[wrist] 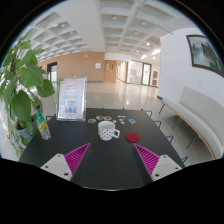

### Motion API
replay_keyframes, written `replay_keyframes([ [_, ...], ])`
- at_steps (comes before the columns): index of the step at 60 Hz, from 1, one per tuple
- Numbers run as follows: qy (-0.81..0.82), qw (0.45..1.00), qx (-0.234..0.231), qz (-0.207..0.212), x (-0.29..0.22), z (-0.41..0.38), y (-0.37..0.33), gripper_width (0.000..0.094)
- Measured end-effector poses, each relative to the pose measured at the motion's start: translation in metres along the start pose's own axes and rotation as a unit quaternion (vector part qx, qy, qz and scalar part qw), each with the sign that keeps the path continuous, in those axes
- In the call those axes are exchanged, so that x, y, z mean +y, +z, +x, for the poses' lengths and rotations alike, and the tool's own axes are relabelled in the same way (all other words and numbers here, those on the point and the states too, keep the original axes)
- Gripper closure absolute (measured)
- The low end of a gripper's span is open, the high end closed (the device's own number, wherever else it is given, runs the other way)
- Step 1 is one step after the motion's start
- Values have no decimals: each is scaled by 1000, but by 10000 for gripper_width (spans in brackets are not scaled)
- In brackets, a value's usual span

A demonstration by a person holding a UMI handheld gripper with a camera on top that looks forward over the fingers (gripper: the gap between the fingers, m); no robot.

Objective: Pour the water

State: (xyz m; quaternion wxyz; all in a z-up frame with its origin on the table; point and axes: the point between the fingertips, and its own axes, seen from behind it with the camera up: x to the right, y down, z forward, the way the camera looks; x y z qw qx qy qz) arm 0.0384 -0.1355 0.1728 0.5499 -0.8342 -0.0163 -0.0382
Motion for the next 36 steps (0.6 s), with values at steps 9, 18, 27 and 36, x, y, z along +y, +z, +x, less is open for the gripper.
replay_keyframes([
  [9, -28, 1000, 2, -4, 15, -3, -8, 73],
  [18, -47, 999, -23, -10, 43, -26, -28, 74],
  [27, -65, 996, -59, 3, 49, -116, -38, 68],
  [36, -66, 992, -100, 33, 35, -203, -20, 75],
])
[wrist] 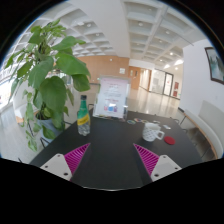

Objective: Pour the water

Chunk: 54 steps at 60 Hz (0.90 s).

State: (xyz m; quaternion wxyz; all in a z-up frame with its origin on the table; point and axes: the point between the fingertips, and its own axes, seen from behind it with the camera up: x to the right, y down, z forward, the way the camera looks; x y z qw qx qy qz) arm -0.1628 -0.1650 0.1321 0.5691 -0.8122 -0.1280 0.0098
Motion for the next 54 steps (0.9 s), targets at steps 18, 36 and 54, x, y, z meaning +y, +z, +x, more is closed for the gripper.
replay_keyframes([
  [18, 32, 998, -52, 26, -39, -124, 142, 75],
  [36, 32, 999, -30, 30, -50, -148, 262, 108],
  [54, 33, 998, -38, 42, -52, -153, 280, 477],
])
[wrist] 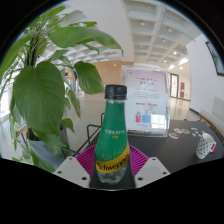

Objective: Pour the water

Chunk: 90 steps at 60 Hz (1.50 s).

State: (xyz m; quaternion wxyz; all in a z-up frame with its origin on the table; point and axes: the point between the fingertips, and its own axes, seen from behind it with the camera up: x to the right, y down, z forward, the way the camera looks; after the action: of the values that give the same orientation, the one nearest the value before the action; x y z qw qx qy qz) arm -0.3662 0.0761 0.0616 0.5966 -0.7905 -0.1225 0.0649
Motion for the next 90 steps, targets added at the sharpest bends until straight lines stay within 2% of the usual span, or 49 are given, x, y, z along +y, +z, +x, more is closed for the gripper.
replay_keyframes([
  [5, 14, 1000, -6, 5, -3, -3, -2, 537],
  [12, 38, 999, -26, 21, -24, -5, -15, 540],
  [20, 103, 990, -66, 70, -84, -2, -47, 538],
  [25, 161, 975, -107, 109, -133, 3, -72, 539],
  [34, 324, 909, -204, 163, -216, 33, -118, 539],
  [42, 484, 806, -283, 191, -257, 93, -144, 541],
  [51, 641, 663, -336, 193, -251, 169, -127, 540],
  [63, 784, 495, -333, 171, -195, 250, -92, 545],
  [68, 822, 447, -316, 158, -164, 268, -76, 540],
  [75, 836, 439, -298, 141, -143, 273, -72, 541],
  [82, 836, 437, -307, 123, -145, 268, -74, 545],
  [88, 805, 489, -314, 120, -161, 265, -100, 544],
  [90, 784, 516, -321, 125, -173, 259, -89, 543],
])
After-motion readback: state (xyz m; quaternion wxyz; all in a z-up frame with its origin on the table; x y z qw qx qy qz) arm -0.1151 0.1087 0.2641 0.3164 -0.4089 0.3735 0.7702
